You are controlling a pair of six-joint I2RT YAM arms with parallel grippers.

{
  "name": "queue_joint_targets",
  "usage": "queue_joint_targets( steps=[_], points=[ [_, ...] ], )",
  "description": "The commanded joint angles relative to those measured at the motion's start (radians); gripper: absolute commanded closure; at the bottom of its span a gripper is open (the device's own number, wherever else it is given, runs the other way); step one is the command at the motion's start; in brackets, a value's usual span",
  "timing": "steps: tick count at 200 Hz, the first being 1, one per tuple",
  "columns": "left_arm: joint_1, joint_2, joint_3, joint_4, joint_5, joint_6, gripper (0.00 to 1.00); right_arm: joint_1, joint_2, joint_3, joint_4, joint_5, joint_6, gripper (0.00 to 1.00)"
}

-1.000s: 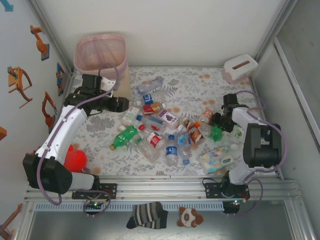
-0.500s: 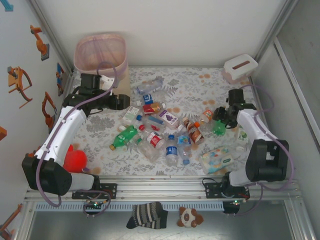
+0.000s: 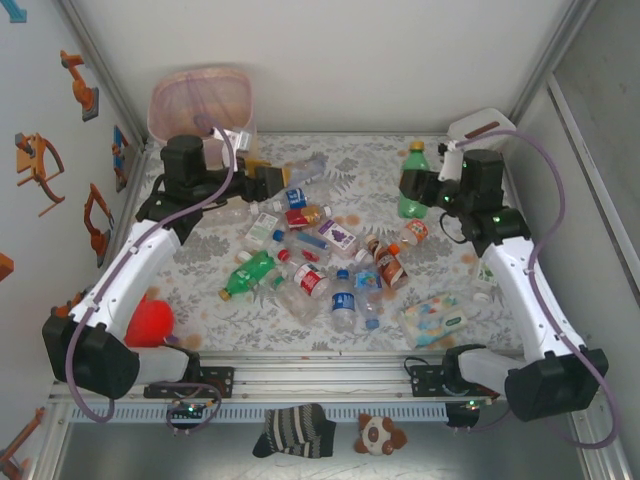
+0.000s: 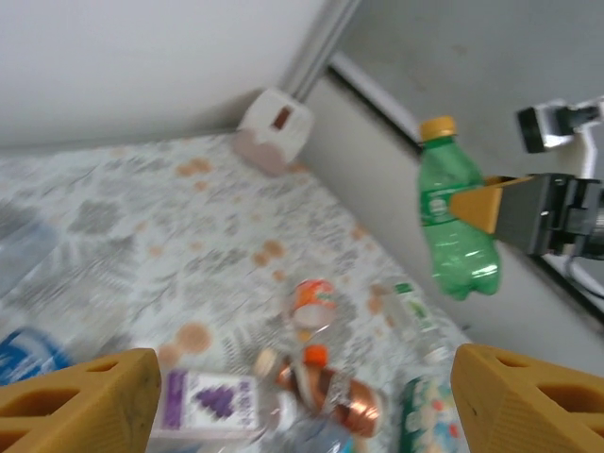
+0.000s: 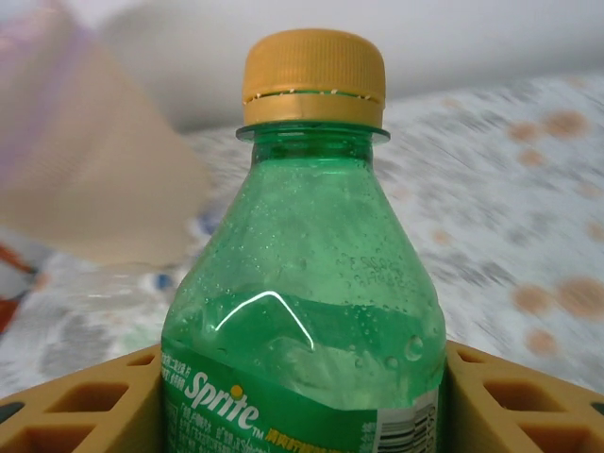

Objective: Put the plastic bottles in the bin

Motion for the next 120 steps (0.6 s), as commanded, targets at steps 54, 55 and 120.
queue_joint_targets(
  steps=[54, 55, 120],
  points=[
    [-0.126, 0.050, 0.034, 0.461, 0.261, -0.161, 0.12, 0.196, -0.039, 0.120, 0.372, -0.205, 0.050, 0.42],
    [-0.128, 0.050, 0.035, 0.467, 0.263, -0.165, 0.11, 0.199, -0.038, 0.121, 0.375, -0.207, 0.051, 0.43],
    [-0.240, 0.106, 0.116, 0.652, 0.358, -0.240, 0.07, 0.342, -0.015, 0.170, 0.527, -0.277, 0.075, 0.42]
  ],
)
